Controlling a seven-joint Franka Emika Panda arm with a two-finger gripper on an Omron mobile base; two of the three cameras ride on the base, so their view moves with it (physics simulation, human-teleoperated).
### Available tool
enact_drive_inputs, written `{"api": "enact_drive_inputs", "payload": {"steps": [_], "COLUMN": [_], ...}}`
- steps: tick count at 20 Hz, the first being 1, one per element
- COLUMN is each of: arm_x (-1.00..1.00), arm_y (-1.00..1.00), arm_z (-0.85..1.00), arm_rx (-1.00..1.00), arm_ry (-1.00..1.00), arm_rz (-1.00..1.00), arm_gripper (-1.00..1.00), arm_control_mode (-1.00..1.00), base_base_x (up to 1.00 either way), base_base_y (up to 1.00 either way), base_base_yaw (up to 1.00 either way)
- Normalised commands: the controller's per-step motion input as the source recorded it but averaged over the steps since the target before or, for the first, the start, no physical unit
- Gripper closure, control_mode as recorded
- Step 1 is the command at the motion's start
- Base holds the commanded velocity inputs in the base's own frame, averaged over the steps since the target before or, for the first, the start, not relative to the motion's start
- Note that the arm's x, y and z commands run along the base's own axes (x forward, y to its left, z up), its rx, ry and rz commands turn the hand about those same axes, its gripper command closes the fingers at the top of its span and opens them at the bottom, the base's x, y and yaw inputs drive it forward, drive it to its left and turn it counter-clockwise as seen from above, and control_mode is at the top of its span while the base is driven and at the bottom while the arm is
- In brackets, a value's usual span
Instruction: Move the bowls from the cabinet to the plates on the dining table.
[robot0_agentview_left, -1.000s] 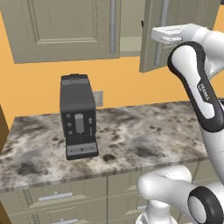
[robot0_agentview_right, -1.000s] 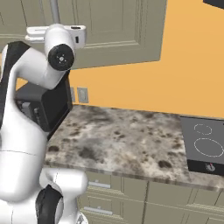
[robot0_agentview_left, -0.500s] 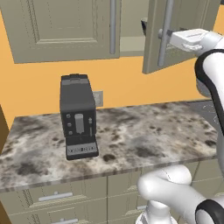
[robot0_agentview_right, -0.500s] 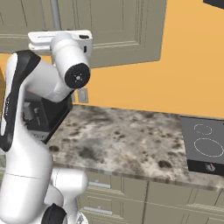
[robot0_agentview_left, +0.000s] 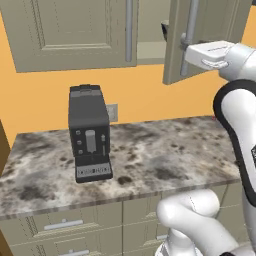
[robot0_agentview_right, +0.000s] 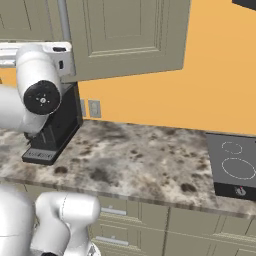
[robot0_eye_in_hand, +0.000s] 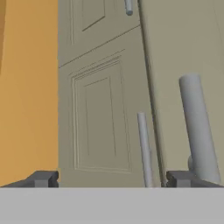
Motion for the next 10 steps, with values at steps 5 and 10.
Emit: {"api": "enact_drive_inputs", "payload": {"steps": [5, 10], "arm_x": [-0.28, -0.04], "arm_y": [0.70, 0.65], "arm_z": [-0.51, -0.59], "arm_rx": [0.00, 0.00], "arm_ry": [0.25, 0.34], "arm_rz": [0.00, 0.00], "arm_gripper": [-1.00, -1.00], "arm_control_mode": [-1.00, -1.00], "base_base_x": [0.00, 0.00], "base_base_y": [0.00, 0.00], "base_base_yaw": [0.00, 0.00]}}
